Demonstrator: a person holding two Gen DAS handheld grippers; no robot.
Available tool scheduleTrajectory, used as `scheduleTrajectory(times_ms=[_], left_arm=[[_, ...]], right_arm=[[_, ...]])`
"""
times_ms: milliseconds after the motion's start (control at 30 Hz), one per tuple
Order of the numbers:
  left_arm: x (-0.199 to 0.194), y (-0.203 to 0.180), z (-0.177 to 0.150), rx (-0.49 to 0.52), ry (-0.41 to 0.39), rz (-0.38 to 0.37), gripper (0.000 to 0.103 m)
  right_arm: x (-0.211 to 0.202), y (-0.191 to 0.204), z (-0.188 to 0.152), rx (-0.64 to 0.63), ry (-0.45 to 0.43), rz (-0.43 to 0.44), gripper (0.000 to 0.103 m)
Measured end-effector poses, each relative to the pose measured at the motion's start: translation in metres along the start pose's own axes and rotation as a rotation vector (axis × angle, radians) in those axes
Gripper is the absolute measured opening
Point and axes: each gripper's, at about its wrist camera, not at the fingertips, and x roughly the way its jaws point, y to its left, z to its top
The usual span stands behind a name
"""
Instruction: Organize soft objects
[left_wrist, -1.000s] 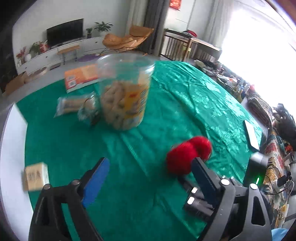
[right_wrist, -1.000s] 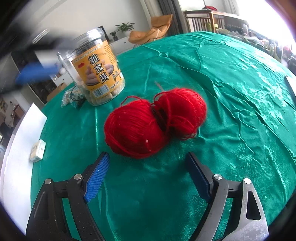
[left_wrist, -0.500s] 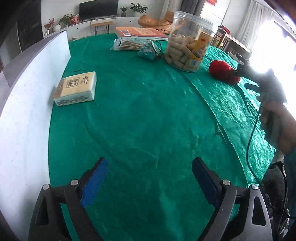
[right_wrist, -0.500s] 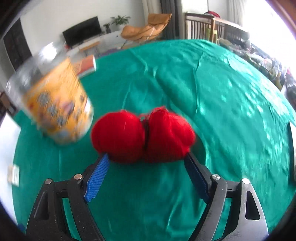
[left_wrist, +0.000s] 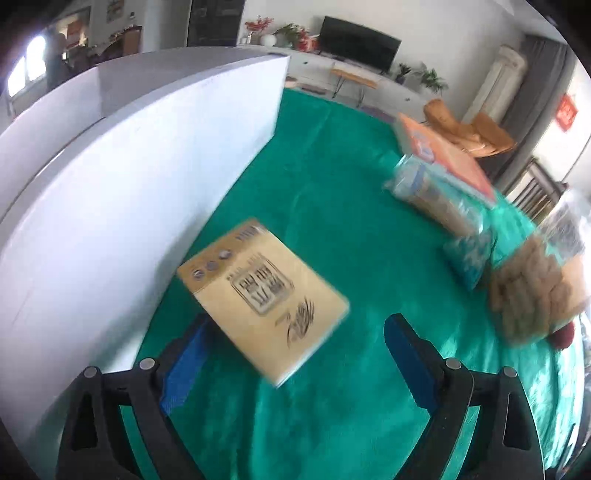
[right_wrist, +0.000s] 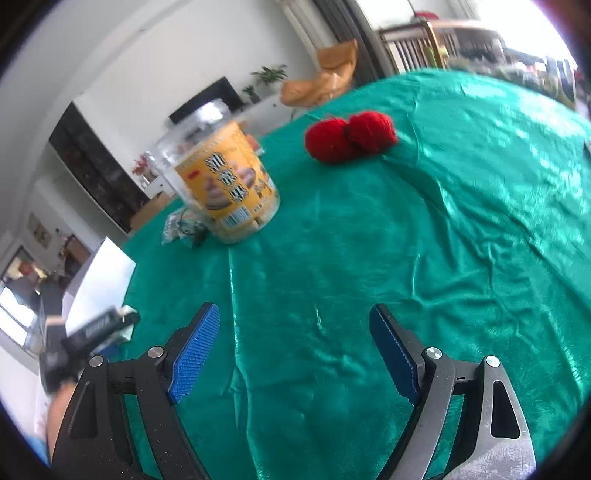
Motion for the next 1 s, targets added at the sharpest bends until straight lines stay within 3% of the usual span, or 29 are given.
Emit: scheduleTrajectory(times_ms=[67,100,133,200,367,467,567,1000], left_arm=[[0.01,-0.018,0.003,0.103,0.052,-0.224,0.093],[0.012,-0.034,-0.002,0.217,0.114,-0.348,0.093],[0.008,-0.046,-0.01,0.313,0.138,-0.372,0.093],[-0.005,-0.057,-0.029,0.418,0.119,-0.307,0.094],[-0.025,-0.035,-0.062,0.395,0.088,-0.205,0.094],[-0.027,-0.035,-0.077,0.483,0.049,-0.169,0.099],[-0.021,-0.048,-0.082,0.563,0.06,-0.085,0.103],[-0.017,-0.054,-0.077,0.56,0.059,-0.086,0.103]], right_arm=[[0.008,0.002,-0.003,-0.003,0.03,-0.015,0.086],[0.012,0.0,-0.002,0.001,0.043,-0.026,0.086],[0.015,-0.002,-0.002,0.007,0.053,-0.041,0.085],[0.017,-0.005,-0.001,0.021,0.055,-0.066,0.085],[0.022,-0.009,-0.004,0.027,0.074,-0.102,0.085],[0.023,-0.006,-0.005,-0.007,0.081,-0.127,0.086],[0.026,-0.001,-0.007,-0.04,0.088,-0.156,0.086],[0.032,0.009,-0.012,-0.119,0.098,-0.224,0.087]])
